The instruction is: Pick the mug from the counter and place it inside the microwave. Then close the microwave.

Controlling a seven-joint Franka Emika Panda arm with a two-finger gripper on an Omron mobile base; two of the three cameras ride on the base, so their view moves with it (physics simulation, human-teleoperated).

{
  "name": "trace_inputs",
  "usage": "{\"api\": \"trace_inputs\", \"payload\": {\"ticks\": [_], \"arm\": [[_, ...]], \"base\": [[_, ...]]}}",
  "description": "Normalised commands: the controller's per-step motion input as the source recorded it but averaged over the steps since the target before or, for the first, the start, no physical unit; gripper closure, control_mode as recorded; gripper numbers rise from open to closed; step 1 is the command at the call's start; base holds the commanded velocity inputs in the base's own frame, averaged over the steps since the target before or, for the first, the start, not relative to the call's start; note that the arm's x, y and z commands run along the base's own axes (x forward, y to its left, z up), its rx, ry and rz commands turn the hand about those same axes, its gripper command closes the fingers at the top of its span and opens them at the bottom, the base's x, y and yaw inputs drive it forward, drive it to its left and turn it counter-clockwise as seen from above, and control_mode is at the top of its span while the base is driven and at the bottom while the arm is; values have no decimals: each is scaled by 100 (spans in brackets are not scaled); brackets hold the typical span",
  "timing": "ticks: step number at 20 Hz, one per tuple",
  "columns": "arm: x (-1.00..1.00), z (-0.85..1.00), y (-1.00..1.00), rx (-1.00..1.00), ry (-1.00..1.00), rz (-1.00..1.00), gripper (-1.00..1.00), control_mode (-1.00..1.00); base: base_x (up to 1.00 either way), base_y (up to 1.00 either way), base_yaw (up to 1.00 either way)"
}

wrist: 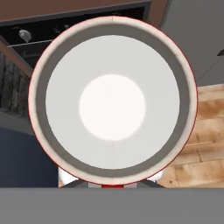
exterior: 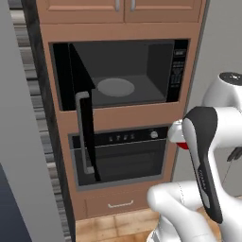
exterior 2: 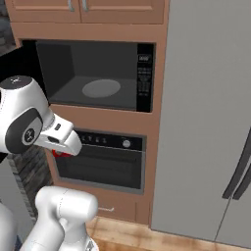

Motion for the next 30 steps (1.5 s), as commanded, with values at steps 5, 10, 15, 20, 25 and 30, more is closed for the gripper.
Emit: {"api": "trace_inputs", "payload": {"ticks": [5,10,15,20,25,30], "arm": [[0,0,0,0,0,0,100,100],[0,0,0,0,0,0,100,100],[0,0,0,0,0,0,100,100],[0,0,0,0,0,0,100,100],[0,0,0,0,0,0,100,100],[0,0,0,0,0,0,100,100]], "base": [[50,21,0],[29,9,0],[2,1,0],[9,0,0],[0,0,0],[0,0,0]]}}
